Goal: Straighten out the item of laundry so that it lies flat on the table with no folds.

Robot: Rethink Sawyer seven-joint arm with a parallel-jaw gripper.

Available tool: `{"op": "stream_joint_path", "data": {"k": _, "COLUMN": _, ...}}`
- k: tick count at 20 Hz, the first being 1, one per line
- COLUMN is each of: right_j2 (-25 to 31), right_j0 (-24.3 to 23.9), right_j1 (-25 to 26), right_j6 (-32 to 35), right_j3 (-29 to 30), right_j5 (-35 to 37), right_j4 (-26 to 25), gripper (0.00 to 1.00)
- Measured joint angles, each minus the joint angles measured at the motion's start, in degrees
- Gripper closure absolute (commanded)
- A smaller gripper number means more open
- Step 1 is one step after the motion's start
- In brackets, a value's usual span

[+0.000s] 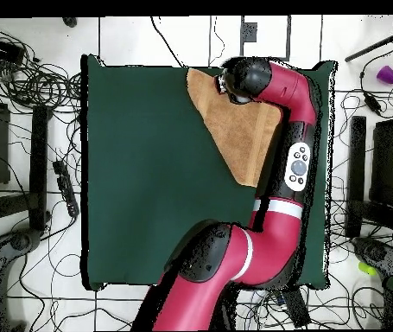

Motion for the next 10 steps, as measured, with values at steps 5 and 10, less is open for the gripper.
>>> {"op": "stream_joint_path", "data": {"k": 5, "right_j2": 0.0, "right_j0": 0.0, "right_j1": 0.1, "right_j6": 0.0, "right_j3": -0.4, "right_j5": 1.0, "right_j4": 0.1, "gripper": 0.00}}
{"op": "stream_joint_path", "data": {"k": 10, "right_j2": 0.0, "right_j0": 0.0, "right_j1": 0.1, "right_j6": 0.0, "right_j3": -0.4, "right_j5": 1.0, "right_j4": 0.2, "gripper": 0.00}}
